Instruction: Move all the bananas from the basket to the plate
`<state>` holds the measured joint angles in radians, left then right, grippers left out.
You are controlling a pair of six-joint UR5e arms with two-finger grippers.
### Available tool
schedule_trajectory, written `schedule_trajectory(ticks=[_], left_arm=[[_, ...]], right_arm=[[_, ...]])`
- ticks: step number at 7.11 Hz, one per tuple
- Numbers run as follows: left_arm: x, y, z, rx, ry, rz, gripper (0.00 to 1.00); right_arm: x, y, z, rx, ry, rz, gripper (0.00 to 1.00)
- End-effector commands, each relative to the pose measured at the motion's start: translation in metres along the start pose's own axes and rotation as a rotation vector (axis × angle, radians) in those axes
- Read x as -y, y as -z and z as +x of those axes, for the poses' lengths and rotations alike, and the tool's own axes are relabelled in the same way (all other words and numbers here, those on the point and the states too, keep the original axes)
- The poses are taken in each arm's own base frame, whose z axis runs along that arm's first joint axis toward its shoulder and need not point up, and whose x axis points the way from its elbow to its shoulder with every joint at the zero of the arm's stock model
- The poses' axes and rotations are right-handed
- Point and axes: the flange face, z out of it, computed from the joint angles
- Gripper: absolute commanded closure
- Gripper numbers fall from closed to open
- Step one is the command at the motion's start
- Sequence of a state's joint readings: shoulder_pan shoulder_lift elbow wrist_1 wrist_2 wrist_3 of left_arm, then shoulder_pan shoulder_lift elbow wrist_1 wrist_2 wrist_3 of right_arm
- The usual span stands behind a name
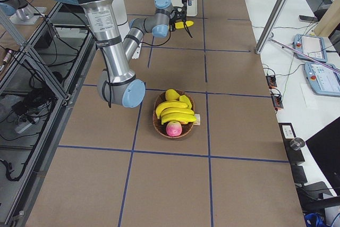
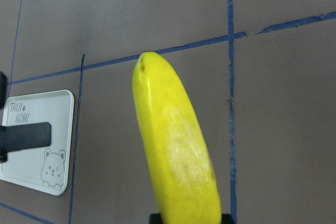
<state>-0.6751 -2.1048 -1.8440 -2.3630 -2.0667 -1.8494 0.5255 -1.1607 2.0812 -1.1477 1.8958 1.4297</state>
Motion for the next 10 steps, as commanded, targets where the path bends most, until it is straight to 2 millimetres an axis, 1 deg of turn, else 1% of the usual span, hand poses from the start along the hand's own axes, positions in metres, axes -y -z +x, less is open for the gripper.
schedule_trajectory(ticks=[1, 2, 3, 4, 5, 7, 8, 9, 10], left_arm=[[-0.023, -0.033, 0.008, -0.018, -0.002, 0.022, 0.02], [-0.022, -0.037, 0.006, -0.012, -0.003, 0.021, 0.03], [-0.022, -0.039, 0.005, -0.01, -0.002, 0.02, 0.03], [-0.023, -0.048, 0.0, 0.003, 0.003, 0.014, 0.04], [-0.031, -0.059, -0.005, 0.015, 0.006, -0.003, 0.04], [-0.045, -0.068, -0.007, 0.02, 0.006, -0.024, 0.06], [-0.048, -0.069, -0.004, 0.016, 0.005, -0.028, 0.11], [-0.048, -0.069, -0.003, 0.015, 0.004, -0.029, 0.25], [-0.048, -0.07, -0.003, 0.02, 0.006, -0.027, 0.67]], right_arm=[[-0.008, -0.006, -0.01, -0.005, 0.005, 0.0, 1.0], [-0.022, -0.015, -0.012, -0.01, 0.013, 0.012, 1.0], [-0.03, -0.019, -0.015, -0.009, 0.018, 0.015, 1.0], [-0.031, -0.02, -0.015, -0.009, 0.019, 0.014, 1.0], [-0.032, -0.02, -0.015, -0.009, 0.019, 0.014, 1.0], [-0.032, -0.019, -0.019, -0.002, 0.021, 0.015, 1.0], [-0.031, -0.02, -0.018, -0.004, 0.021, 0.015, 1.0], [-0.032, -0.02, -0.018, -0.003, 0.021, 0.013, 1.0], [-0.033, -0.022, -0.017, -0.017, 0.02, 0.01, 0.99]])
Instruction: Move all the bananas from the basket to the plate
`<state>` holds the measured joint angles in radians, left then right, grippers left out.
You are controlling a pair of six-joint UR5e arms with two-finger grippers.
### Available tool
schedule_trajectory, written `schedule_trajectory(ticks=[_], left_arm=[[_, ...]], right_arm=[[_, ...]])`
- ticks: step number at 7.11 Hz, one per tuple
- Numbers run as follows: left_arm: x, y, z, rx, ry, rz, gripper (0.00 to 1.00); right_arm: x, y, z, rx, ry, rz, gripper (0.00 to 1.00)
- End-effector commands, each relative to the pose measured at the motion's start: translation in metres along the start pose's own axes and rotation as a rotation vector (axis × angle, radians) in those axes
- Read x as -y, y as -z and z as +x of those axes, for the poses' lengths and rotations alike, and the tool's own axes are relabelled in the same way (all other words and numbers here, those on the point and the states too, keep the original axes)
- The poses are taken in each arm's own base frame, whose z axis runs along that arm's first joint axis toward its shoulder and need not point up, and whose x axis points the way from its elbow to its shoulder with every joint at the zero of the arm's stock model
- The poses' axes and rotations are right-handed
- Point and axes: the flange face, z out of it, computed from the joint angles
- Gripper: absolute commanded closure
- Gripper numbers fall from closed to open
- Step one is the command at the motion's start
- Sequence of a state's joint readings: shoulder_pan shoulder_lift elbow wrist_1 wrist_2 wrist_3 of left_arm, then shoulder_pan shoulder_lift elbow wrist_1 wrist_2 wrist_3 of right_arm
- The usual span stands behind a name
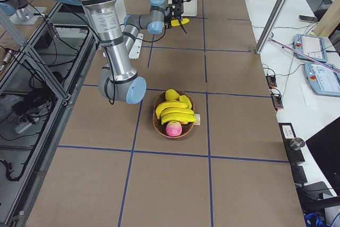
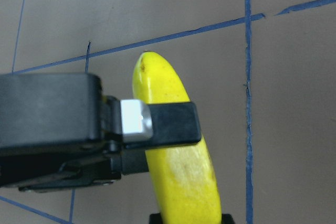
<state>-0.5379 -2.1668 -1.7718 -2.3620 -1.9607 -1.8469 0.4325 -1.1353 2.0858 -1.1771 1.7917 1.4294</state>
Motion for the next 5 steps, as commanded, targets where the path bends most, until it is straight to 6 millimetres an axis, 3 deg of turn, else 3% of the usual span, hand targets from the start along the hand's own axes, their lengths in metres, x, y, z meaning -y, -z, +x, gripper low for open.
schedule_trajectory(ticks=[1, 2, 5], left_arm=[[0.0029, 0.0002, -0.0017, 0.002, -0.002, 0.005, 0.9], [0.0044, 0.0012, -0.0013, 0.001, -0.003, 0.008, 0.98], [0.0077, 0.002, -0.003, 0.006, -0.031, 0.014, 1.0]], right_arm=[[-0.0009, 0.001, -0.002, -0.01, -0.002, -0.004, 0.66], [-0.0001, 0.0023, -0.003, -0.008, -0.002, -0.001, 0.01], [0.0001, 0.006, -0.0045, -0.006, -0.002, 0.001, 0.0]])
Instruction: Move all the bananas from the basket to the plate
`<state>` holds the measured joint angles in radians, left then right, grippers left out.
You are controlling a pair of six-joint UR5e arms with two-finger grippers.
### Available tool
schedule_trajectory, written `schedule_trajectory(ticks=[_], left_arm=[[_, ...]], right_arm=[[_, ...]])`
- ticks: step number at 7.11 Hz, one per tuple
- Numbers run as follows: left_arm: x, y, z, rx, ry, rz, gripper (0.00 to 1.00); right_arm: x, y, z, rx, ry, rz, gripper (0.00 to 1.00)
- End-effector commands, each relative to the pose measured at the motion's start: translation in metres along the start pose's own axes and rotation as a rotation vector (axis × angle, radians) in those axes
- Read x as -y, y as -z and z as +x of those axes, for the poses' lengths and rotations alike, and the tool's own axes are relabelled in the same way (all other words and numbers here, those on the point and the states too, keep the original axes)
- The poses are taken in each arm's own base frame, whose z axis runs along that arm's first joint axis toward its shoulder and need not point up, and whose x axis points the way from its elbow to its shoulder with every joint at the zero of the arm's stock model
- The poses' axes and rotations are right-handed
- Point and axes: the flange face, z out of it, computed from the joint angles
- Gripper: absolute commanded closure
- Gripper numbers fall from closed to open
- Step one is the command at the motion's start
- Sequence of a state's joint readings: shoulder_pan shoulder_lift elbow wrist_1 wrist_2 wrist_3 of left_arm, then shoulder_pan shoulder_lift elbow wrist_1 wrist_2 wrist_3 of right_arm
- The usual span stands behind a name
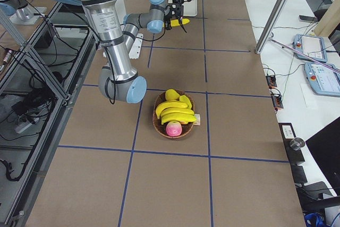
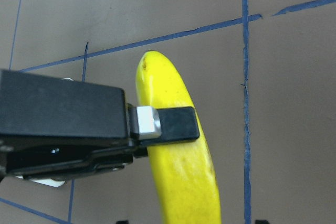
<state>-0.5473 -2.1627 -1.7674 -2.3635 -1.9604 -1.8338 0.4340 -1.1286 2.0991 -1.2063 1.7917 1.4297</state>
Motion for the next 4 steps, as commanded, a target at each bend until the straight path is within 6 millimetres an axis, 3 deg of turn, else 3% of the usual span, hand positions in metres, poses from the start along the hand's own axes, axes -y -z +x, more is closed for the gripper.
schedule_trajectory(ticks=[1, 2, 3, 4], left_arm=[[0.014, 0.006, -0.004, 0.02, -0.028, 0.024, 1.0], [0.042, 0.01, -0.029, 0.134, 0.023, 0.073, 1.0], [0.078, 0.03, -0.041, 0.252, 0.008, 0.072, 1.0], [0.111, 0.066, -0.069, 0.359, -0.01, 0.096, 1.0]], right_arm=[[0.001, 0.003, -0.001, 0.002, 0.0, 0.005, 0.0], [0.007, 0.007, 0.0, 0.001, -0.003, 0.018, 0.0], [0.016, 0.021, 0.003, -0.042, -0.018, 0.027, 0.0], [0.023, 0.036, 0.008, -0.11, -0.037, 0.036, 0.0]])
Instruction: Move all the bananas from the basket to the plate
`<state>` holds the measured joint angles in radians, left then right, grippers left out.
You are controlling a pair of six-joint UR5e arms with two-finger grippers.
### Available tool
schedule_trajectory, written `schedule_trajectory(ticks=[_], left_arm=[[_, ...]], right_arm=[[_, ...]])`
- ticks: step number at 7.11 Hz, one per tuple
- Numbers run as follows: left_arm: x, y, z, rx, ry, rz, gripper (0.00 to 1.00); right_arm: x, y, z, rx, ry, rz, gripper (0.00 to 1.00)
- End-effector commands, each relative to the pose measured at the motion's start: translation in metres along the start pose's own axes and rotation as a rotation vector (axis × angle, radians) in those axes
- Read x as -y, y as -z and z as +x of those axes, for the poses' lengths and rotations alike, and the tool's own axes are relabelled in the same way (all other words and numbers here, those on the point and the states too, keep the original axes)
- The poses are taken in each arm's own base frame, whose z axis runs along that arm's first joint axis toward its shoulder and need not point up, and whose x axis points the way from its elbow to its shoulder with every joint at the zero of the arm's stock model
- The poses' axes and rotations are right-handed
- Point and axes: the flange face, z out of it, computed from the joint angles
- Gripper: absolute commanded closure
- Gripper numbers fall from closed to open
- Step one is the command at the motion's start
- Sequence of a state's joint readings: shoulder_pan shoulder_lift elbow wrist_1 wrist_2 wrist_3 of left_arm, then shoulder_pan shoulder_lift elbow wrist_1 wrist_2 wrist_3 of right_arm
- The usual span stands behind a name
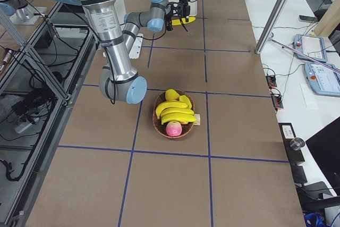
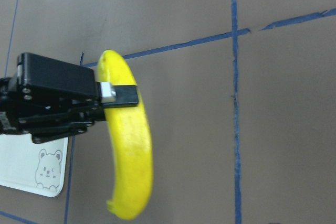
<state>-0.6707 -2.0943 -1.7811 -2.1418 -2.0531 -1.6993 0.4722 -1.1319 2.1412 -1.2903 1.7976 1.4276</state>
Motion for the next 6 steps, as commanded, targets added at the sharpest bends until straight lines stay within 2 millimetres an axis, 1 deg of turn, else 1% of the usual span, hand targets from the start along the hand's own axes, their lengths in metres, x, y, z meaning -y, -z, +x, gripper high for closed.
schedule_trajectory(ticks=[1, 2, 3, 4, 5, 6], left_arm=[[0.069, 0.047, -0.082, 0.201, -0.029, 0.056, 1.0], [0.091, 0.066, -0.15, 0.289, -0.044, 0.08, 1.0], [0.113, 0.091, -0.217, 0.374, -0.068, 0.1, 1.0], [0.139, 0.119, -0.276, 0.452, -0.099, 0.124, 1.0], [0.167, 0.143, -0.33, 0.522, -0.084, 0.153, 1.0], [0.187, 0.162, -0.375, 0.575, -0.088, 0.154, 0.99]], right_arm=[[0.018, 0.025, 0.016, -0.13, -0.03, 0.022, 0.0], [0.027, 0.028, 0.029, -0.181, -0.001, 0.027, 0.0], [0.027, 0.029, 0.047, -0.229, 0.03, 0.016, 0.0], [0.027, 0.031, 0.062, -0.258, 0.042, 0.014, 0.0], [0.026, 0.037, 0.067, -0.26, 0.047, 0.015, 0.0], [0.025, 0.04, 0.067, -0.259, 0.046, 0.017, 0.0]])
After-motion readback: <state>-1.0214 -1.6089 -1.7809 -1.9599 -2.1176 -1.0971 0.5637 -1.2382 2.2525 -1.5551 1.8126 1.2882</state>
